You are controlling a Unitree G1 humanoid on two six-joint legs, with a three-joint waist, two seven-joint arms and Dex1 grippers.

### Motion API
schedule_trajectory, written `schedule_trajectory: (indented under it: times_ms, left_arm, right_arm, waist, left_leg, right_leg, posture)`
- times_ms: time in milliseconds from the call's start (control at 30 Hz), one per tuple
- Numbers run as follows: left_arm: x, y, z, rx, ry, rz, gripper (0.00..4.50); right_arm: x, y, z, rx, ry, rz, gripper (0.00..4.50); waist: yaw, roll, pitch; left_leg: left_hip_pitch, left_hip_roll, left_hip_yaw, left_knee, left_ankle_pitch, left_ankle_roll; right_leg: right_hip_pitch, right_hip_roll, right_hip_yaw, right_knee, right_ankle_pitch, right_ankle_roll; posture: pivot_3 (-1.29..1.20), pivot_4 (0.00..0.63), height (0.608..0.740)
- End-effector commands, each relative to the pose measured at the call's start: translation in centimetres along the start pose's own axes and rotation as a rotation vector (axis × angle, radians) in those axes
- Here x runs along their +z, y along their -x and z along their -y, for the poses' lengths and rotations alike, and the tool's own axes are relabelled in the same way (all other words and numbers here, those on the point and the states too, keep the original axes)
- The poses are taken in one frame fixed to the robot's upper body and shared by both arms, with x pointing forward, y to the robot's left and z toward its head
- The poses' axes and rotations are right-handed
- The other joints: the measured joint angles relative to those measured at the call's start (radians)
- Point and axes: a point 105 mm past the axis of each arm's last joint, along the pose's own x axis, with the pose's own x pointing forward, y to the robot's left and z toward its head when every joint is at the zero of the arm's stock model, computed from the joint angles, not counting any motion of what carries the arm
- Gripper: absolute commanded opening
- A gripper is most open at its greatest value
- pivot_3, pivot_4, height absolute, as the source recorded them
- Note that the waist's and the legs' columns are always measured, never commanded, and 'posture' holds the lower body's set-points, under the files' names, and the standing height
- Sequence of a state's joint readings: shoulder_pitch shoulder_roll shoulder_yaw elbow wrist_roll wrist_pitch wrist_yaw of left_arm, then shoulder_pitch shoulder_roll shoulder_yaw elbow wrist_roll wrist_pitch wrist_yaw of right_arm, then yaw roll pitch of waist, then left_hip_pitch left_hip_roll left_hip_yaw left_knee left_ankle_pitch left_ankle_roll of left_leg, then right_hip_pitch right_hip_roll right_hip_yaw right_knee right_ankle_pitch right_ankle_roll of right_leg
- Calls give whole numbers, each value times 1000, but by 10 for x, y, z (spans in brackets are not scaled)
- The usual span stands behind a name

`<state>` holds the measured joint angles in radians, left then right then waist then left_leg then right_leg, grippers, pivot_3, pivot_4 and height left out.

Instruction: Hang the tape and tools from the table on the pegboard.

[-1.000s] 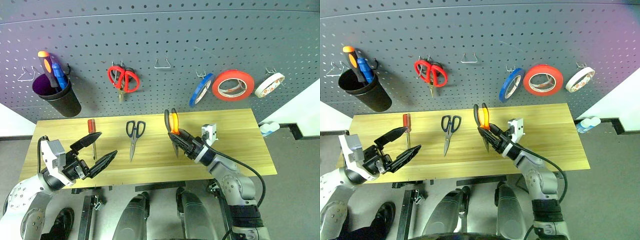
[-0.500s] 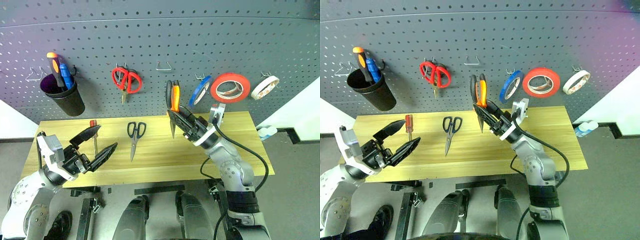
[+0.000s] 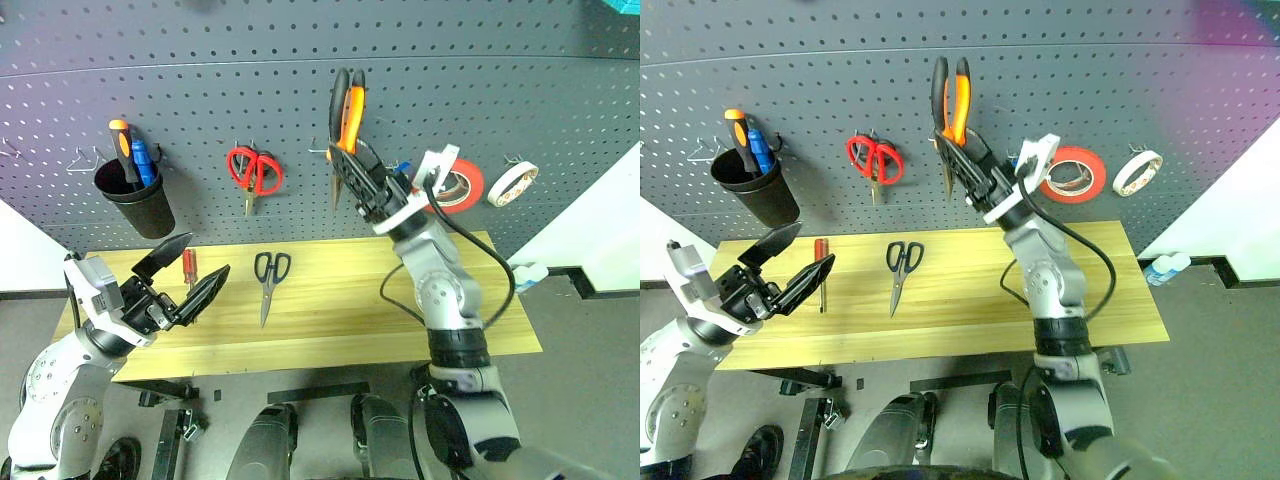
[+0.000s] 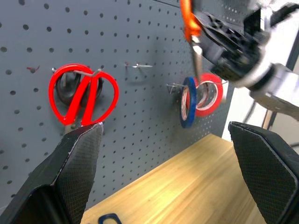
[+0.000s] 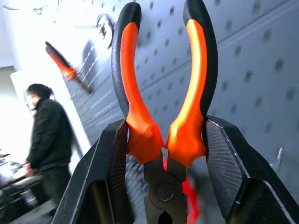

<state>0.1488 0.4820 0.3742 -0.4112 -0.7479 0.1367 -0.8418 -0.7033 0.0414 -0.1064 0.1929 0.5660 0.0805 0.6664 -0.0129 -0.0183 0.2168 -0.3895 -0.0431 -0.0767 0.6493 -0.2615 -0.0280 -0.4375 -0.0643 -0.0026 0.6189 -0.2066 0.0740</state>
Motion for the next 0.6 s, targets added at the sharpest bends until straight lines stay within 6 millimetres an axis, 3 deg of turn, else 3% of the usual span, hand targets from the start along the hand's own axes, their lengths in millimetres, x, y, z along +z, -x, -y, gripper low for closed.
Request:
schedule_trajectory:
  times_ms: [33,300,600]
  left_arm:
    - [5,-5,3,-10,-29,28,4500]
    - [5,-4,6,-7,-21,21,4500]
    - [3,-3,10,0,-8,10,4500]
  right_arm:
    - [4,-18,0,6,69,72,2051]
    - [8,-50,-6,18,101,168,2051]
    - [11,-65,1,-18,163,205,2051]
  waist:
    - [0,0,0]
    - [0,0,0]
    - [1,1,0]
  left_leg:
    - [0,2,0,0,0,0]
    - [0,7,1,-1,4,-6]
    - [1,8,1,-1,4,-7]
  right_leg:
    - [0,2,0,0,1,-1]
    - [-3,7,0,2,5,-8]
    - [-3,9,0,2,6,-10]
  posture:
    - [52,114,740]
    - [73,126,740]
    - [89,148,740]
